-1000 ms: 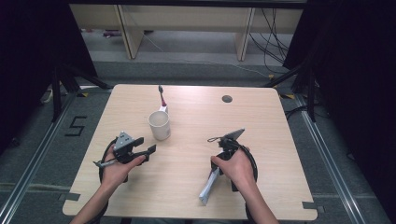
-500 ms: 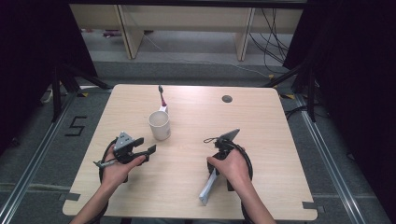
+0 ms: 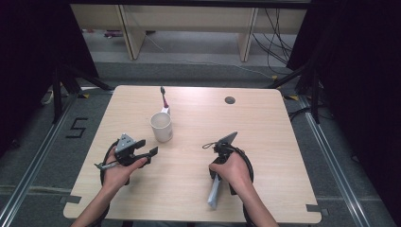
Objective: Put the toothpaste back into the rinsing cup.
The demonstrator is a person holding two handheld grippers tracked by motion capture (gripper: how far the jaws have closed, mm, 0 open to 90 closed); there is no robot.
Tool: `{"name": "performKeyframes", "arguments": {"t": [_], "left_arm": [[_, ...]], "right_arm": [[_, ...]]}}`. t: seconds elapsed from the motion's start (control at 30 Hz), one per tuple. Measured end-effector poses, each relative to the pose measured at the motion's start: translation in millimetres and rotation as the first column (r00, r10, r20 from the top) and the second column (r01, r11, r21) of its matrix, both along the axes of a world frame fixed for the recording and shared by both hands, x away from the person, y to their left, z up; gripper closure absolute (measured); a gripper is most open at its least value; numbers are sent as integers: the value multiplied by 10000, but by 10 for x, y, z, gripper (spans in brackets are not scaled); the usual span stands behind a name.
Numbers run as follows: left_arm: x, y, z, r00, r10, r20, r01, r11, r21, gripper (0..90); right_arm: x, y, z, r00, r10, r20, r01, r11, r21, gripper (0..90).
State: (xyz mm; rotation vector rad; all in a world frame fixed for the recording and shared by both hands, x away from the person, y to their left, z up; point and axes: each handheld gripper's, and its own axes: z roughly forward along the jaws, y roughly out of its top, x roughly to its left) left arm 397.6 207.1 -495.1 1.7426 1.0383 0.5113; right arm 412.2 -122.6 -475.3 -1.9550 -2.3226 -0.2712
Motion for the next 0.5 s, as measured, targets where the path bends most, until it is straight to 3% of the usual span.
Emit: {"name": "performKeyframes", "arguments": {"t": [0.07,0.1,0.17,0.27,0.33,0.37,0.4,0.47,0.5], "left_arm": [[0,-2,-4,10000,9,-25,-9,10000,-3,342],[0,-2,-5,10000,8,-26,-8,10000,2,342],[2,-2,-11,10000,-28,-30,27,10000,-60,342],[2,-1,-14,10000,-35,-38,34,10000,-71,342],[2,-1,-14,10000,-43,-33,43,10000,-73,342],[-2,-1,-10,10000,-13,-51,13,10000,27,342],[-2,-1,-10,10000,-13,-51,13,10000,27,342],[0,-4,-13,10000,-85,-20,85,10000,-24,342],[-5,-6,-10,10000,-59,-31,59,10000,6,342]], "right_arm": [[-12,-7,5,9987,479,158,-479,9988,-39,616],[-18,1,-4,9988,451,203,-451,9990,3,634],[-21,20,30,9978,524,-417,-523,9986,42,653],[-28,16,20,9922,1242,-143,-1241,9922,85,670],[-30,9,23,9852,1710,-80,-1709,9852,119,684],[-26,-3,18,9776,2105,4,-2105,9774,168,692],[-26,-3,18,9776,2105,4,-2105,9774,168,692],[-42,5,17,9644,2638,196,-2640,9644,123,702],[-41,-3,21,9496,3126,216,-3129,9497,115,709]]}}
